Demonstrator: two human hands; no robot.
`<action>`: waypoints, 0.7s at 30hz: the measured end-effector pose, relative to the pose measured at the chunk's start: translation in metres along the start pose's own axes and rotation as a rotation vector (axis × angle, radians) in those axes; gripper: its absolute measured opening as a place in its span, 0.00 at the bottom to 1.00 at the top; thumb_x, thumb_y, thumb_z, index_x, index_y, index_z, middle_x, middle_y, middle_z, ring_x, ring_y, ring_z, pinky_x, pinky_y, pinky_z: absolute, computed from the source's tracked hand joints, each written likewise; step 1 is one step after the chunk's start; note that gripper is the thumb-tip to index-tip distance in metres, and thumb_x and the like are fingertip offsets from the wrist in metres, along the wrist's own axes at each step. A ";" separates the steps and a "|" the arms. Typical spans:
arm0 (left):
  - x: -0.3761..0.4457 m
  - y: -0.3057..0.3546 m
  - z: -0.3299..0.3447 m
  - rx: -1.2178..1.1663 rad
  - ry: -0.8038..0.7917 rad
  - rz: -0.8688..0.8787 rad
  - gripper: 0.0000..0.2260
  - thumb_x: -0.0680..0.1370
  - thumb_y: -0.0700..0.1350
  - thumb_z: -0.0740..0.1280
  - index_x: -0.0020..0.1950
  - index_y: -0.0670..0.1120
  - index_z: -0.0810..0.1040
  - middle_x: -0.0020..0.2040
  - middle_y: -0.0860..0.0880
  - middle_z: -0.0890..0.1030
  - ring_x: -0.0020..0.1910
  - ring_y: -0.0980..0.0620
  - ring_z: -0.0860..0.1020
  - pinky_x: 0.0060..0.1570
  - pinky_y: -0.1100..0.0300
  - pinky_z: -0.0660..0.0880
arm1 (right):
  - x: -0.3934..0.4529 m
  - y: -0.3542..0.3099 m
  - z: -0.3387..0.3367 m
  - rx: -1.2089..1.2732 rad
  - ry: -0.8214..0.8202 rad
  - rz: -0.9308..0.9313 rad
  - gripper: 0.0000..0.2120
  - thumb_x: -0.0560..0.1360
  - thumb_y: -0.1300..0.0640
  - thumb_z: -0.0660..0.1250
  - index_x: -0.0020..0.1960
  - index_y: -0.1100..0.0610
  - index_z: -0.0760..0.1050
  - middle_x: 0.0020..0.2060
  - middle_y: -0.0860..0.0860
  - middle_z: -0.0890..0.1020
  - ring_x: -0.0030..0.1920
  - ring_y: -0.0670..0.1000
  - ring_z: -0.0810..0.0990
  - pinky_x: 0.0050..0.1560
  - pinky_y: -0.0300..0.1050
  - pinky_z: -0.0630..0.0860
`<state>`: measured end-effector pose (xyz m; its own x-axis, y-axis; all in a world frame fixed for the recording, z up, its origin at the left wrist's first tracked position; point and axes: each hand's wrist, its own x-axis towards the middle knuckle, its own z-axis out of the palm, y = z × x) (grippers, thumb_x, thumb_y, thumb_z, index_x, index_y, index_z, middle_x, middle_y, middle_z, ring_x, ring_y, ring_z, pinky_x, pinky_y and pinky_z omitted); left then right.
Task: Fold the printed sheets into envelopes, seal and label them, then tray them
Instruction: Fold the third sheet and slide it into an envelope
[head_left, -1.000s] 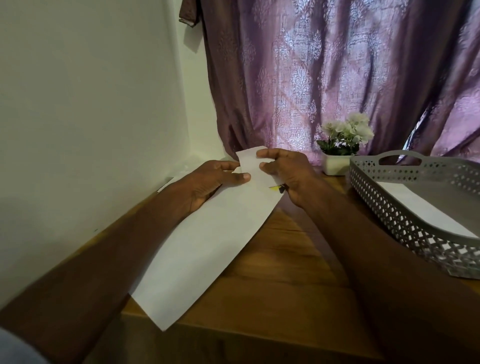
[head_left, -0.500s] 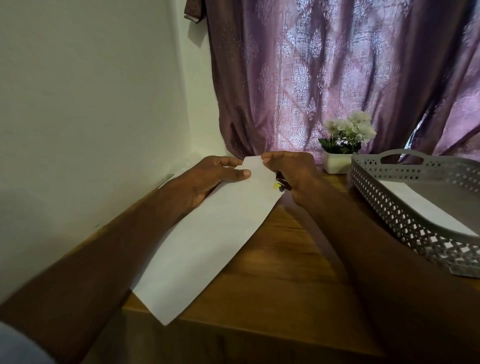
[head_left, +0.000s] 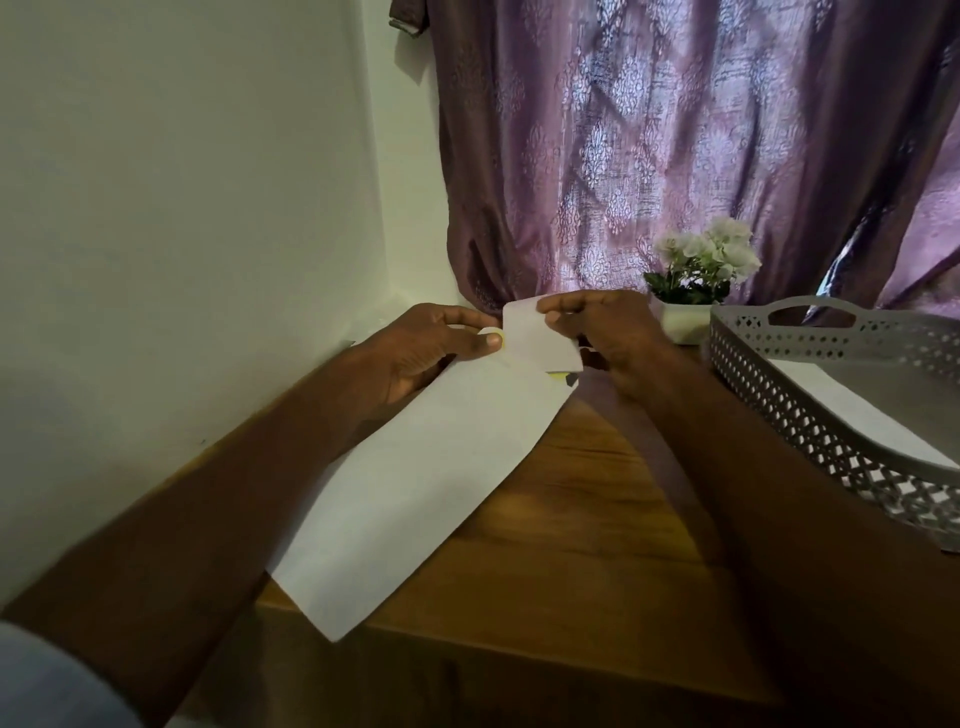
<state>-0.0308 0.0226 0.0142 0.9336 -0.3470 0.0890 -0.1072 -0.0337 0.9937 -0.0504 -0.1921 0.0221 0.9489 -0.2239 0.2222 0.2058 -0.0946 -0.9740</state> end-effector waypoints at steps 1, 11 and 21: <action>0.001 0.000 0.000 0.012 -0.001 -0.001 0.17 0.74 0.37 0.78 0.62 0.40 0.83 0.56 0.39 0.86 0.57 0.39 0.85 0.63 0.45 0.79 | -0.002 0.000 0.001 -0.001 -0.025 -0.002 0.07 0.74 0.67 0.74 0.49 0.59 0.87 0.44 0.54 0.87 0.44 0.51 0.84 0.38 0.40 0.82; 0.003 0.000 0.000 0.100 -0.047 0.000 0.18 0.75 0.35 0.76 0.64 0.40 0.82 0.57 0.41 0.86 0.57 0.42 0.85 0.63 0.47 0.79 | -0.001 -0.003 -0.003 -0.224 -0.050 -0.112 0.09 0.78 0.67 0.69 0.49 0.57 0.87 0.40 0.48 0.85 0.41 0.47 0.80 0.35 0.33 0.78; 0.006 -0.004 -0.002 0.075 -0.021 -0.026 0.18 0.74 0.35 0.76 0.64 0.40 0.82 0.57 0.39 0.86 0.58 0.41 0.85 0.63 0.46 0.80 | 0.004 0.000 -0.010 -0.259 -0.040 -0.109 0.12 0.78 0.69 0.66 0.51 0.57 0.86 0.38 0.47 0.84 0.38 0.45 0.78 0.33 0.31 0.74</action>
<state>-0.0246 0.0222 0.0111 0.9292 -0.3646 0.0608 -0.1088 -0.1126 0.9877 -0.0491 -0.2022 0.0238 0.9342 -0.1611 0.3182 0.2442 -0.3615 -0.8998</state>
